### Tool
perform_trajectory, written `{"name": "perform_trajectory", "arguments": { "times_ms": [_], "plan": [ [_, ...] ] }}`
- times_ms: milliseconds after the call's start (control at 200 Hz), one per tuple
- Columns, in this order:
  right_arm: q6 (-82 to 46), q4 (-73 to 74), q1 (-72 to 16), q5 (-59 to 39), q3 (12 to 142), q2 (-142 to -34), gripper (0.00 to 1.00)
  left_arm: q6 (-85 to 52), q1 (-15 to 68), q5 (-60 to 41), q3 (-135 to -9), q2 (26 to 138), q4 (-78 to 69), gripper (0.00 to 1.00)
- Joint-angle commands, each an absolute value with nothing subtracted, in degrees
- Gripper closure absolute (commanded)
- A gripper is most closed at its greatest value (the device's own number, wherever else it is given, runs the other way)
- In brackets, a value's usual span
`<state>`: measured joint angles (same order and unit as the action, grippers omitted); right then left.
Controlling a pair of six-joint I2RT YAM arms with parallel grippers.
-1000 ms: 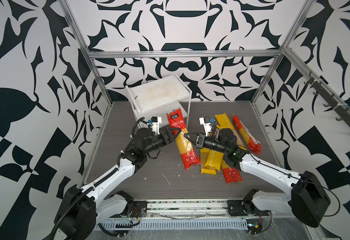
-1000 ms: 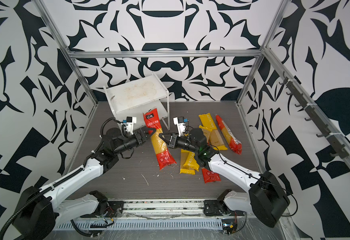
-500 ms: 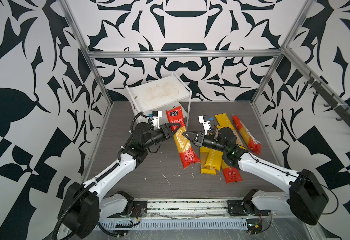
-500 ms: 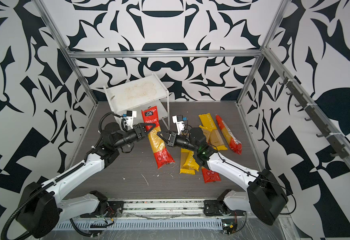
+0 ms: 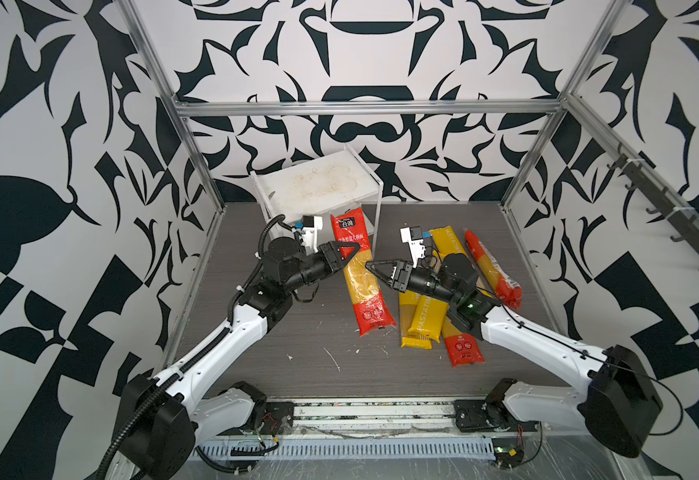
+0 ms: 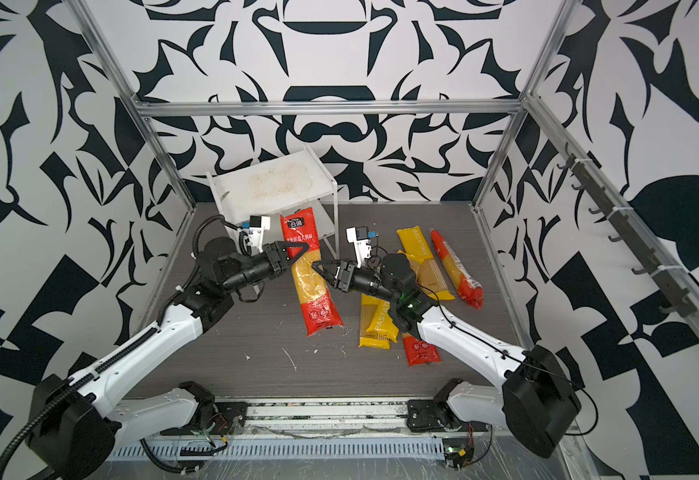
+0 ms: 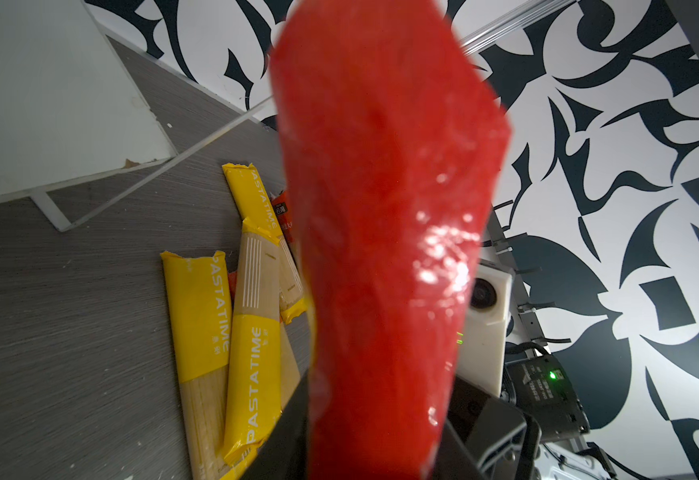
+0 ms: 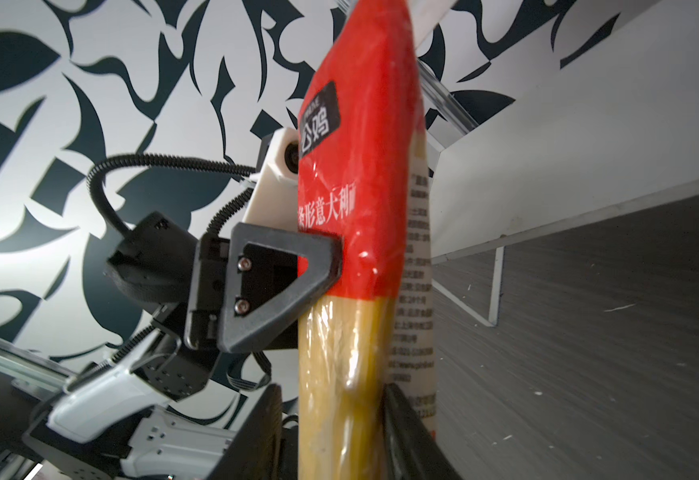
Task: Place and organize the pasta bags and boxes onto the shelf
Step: 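Grasp the red bag's top with the left gripper beside the right gripper, then carry the red bag with both grippers onto the white shelf's top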
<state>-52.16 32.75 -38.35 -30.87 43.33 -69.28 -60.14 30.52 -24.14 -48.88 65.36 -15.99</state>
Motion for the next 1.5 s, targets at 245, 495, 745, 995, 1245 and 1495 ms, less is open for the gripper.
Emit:
{"name": "perform_trajectory", "arguments": {
  "times_ms": [245, 495, 745, 995, 1245, 1495],
  "plan": [
    [-40.2, 15.8, -38.5, -29.7, 49.3, -63.9, 0.22, -60.4, 29.3, -22.0, -60.2, 63.8, -15.2, 0.99],
    [-34.7, 4.8, -38.4, -27.4, 53.8, -64.0, 0.15, -59.9, 25.9, -22.4, -67.1, 65.4, -11.1, 1.00],
    [-38.8, 8.5, -38.4, -29.8, 55.8, -67.2, 0.13, -60.9, 22.4, -23.2, -72.5, 66.9, -7.5, 1.00],
    [-45.1, 15.7, -38.5, -31.2, 56.8, -71.3, 0.13, -62.3, 18.7, -23.9, -74.5, 68.0, -5.9, 1.00],
    [-51.9, 23.5, -39.1, -32.1, 58.7, -75.7, 0.13, -63.5, 17.1, -24.0, -74.4, 68.6, -6.8, 1.00],
    [-55.2, 28.1, -41.3, -33.1, 60.2, -79.3, 0.17, -64.4, 16.4, -23.7, -73.8, 68.7, -7.6, 0.99]
  ]
}}
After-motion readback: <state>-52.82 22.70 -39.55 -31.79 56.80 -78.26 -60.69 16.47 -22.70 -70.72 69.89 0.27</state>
